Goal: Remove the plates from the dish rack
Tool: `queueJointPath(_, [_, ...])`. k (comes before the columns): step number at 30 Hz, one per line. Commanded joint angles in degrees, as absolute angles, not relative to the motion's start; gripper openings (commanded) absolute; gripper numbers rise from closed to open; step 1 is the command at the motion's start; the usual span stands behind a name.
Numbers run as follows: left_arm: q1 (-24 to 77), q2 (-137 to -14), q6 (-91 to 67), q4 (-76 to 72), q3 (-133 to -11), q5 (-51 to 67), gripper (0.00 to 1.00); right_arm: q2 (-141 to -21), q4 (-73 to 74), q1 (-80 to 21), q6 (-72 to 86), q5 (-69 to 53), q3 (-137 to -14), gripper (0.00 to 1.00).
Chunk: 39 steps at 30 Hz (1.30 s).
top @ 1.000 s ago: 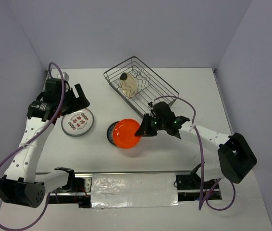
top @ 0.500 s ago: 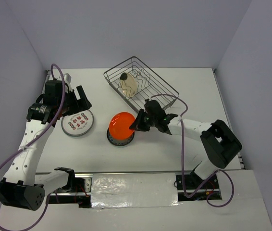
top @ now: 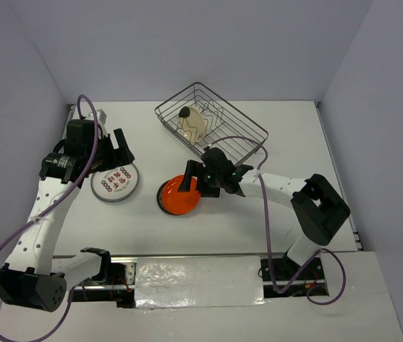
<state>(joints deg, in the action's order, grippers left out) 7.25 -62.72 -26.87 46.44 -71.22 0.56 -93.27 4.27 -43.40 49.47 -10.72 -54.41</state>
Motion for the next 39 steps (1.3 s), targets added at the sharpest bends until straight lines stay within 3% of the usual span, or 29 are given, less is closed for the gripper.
queueJointPath(1, [6.9, -62.3, -25.3, 46.1, -72.6, 0.2, 0.92, -93.7, 15.4, -46.4, 44.2, -4.4, -62.3, 1.0])
queueJointPath(13, [6.9, -63.4, -26.3, 44.9, -71.9, 0.7, 0.92, -101.9, 38.7, -50.2, 34.1, -4.8, -79.1, 1.0])
queueJointPath(18, [6.9, -63.2, -26.2, 45.4, -71.9, 0.5, 0.92, -103.0, 45.7, -50.4, 31.7, 0.3, -83.0, 1.0])
queueJointPath(23, [6.8, -62.9, -26.1, 46.3, -71.5, 0.2, 0.92, -101.3, 57.6, -50.6, 21.9, 9.8, -98.8, 1.0])
queueJointPath(26, [6.8, -62.7, -26.5, 46.7, -71.8, 0.2, 0.92, -96.6, 52.4, -49.2, 13.4, 12.2, -104.1, 1.0])
queueJointPath(28, [6.8, -62.7, -27.3, 46.9, -72.2, -2.4, 0.93, -94.1, 38.6, -45.3, 4.1, 8.6, -100.5, 1.0])
queueJointPath(31, [6.7, -63.0, -28.3, 48.7, -73.5, -4.0, 0.92, -103.3, 36.1, -39.1, -1.8, 6.5, -108.7, 0.99])
queueJointPath(32, [6.7, -63.3, -28.0, 49.6, -73.8, -3.9, 0.92, -107.1, 39.2, -38.4, -4.5, 11.4, -117.7, 0.95])
queueJointPath(36, [6.7, -62.9, -27.6, 50.5, -73.7, -3.4, 0.92, -122.5, 41.0, -35.6, -11.0, 19.7, -134.9, 0.8])
queueJointPath(39, [6.6, -62.1, -28.1, 51.2, -71.1, -1.9, 0.92, -125.1, 31.5, -34.0, -14.9, 20.0, -130.9, 0.63])
